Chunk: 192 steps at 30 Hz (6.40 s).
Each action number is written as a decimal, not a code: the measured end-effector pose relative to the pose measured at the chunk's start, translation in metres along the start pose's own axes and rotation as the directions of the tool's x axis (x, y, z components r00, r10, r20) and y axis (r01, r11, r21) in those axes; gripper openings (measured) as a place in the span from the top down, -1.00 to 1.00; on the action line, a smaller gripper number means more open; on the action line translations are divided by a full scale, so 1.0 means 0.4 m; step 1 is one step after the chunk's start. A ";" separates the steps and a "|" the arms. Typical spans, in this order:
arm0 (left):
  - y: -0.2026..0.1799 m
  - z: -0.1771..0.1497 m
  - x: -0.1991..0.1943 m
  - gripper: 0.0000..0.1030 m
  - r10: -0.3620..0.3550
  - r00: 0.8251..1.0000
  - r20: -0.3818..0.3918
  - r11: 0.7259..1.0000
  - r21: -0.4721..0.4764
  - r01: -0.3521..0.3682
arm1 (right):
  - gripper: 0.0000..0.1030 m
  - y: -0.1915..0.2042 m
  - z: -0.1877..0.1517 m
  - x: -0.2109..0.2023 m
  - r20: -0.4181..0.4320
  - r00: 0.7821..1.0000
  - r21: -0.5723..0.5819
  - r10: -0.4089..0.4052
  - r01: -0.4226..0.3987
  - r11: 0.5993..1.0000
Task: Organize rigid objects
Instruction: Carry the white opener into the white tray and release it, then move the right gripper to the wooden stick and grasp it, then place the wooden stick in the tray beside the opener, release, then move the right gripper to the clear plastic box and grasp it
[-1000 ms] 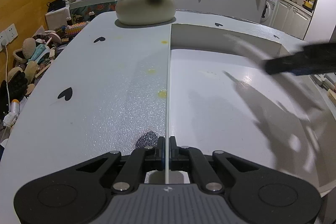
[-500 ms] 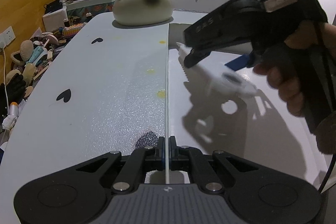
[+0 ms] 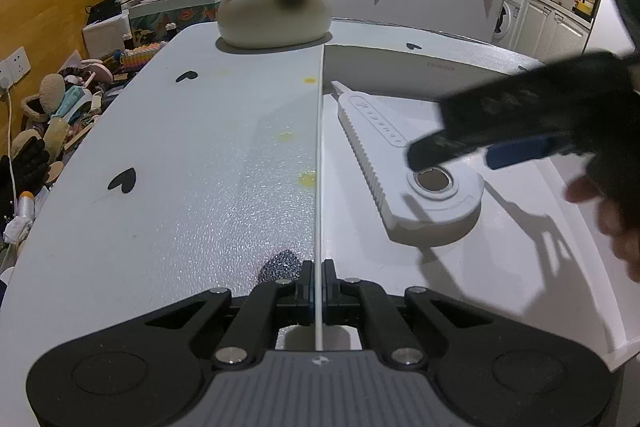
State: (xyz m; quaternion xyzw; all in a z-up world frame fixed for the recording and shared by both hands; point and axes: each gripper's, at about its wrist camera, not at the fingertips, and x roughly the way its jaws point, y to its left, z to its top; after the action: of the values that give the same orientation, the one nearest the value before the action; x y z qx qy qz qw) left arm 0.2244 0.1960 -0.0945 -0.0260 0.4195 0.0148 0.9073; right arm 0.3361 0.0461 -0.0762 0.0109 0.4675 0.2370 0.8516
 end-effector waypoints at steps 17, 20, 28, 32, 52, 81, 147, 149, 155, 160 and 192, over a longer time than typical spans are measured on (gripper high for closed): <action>0.006 -0.008 -0.002 0.96 -0.009 1.000 0.014 1.000 -0.011 0.009 | -0.68 -0.177 -0.140 -0.271 0.169 0.986 -0.028 0.005 -0.001 1.000; 0.006 -0.010 -0.003 0.96 -0.009 1.000 0.017 1.000 -0.019 0.010 | -0.69 -0.235 -0.171 -0.324 0.215 0.975 -0.023 -0.052 0.058 0.998; 0.005 -0.010 -0.003 0.96 -0.008 1.000 0.019 1.000 -0.023 0.008 | -0.73 -0.408 -0.252 -0.424 0.268 0.945 0.063 -0.185 0.175 0.983; 0.005 -0.010 -0.004 0.96 -0.006 1.000 0.019 1.000 -0.026 0.006 | -0.75 -0.496 -0.294 -0.453 0.277 0.923 0.106 -0.265 0.245 0.964; 0.004 -0.012 -0.004 0.96 -0.001 1.000 0.025 0.999 -0.040 0.002 | -0.42 -0.764 -0.289 -0.349 0.214 0.932 0.135 -0.293 0.269 0.954; 0.001 -0.019 -0.007 0.96 0.008 0.999 0.037 0.999 -0.054 -0.006 | 0.31 -0.654 -0.308 -0.311 0.161 0.928 0.086 -0.337 0.327 0.941; 0.014 -0.019 -0.001 0.96 -0.010 0.999 0.039 0.998 -0.066 0.013 | -0.14 -0.117 0.027 -0.019 0.069 0.997 -0.132 -0.030 0.039 0.990; 0.016 -0.020 0.000 0.96 -0.012 0.999 0.040 0.998 -0.069 0.015 | -0.15 -0.124 0.023 -0.040 0.078 0.996 -0.126 -0.030 0.040 0.991; 0.015 -0.019 0.001 0.95 -0.010 0.999 0.037 0.997 -0.070 0.013 | -0.28 -0.146 0.006 -0.103 0.113 0.993 -0.103 -0.024 0.035 0.994; 0.016 -0.020 0.000 0.95 -0.011 0.999 0.037 0.997 -0.079 0.013 | -0.53 -0.160 -0.017 -0.157 0.141 0.990 -0.087 -0.024 0.037 0.996; 0.017 -0.021 -0.002 0.95 -0.004 0.999 0.037 0.997 -0.083 0.007 | -1.00 -0.437 -0.296 -0.392 0.298 0.923 0.177 -0.242 0.196 0.965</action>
State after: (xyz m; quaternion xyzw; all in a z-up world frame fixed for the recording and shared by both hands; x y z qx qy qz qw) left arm 0.2172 0.2025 -0.0994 -0.0644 0.4015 0.0301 0.9131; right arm 0.2391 -0.1979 -0.0608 0.0577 0.3387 0.1010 0.9337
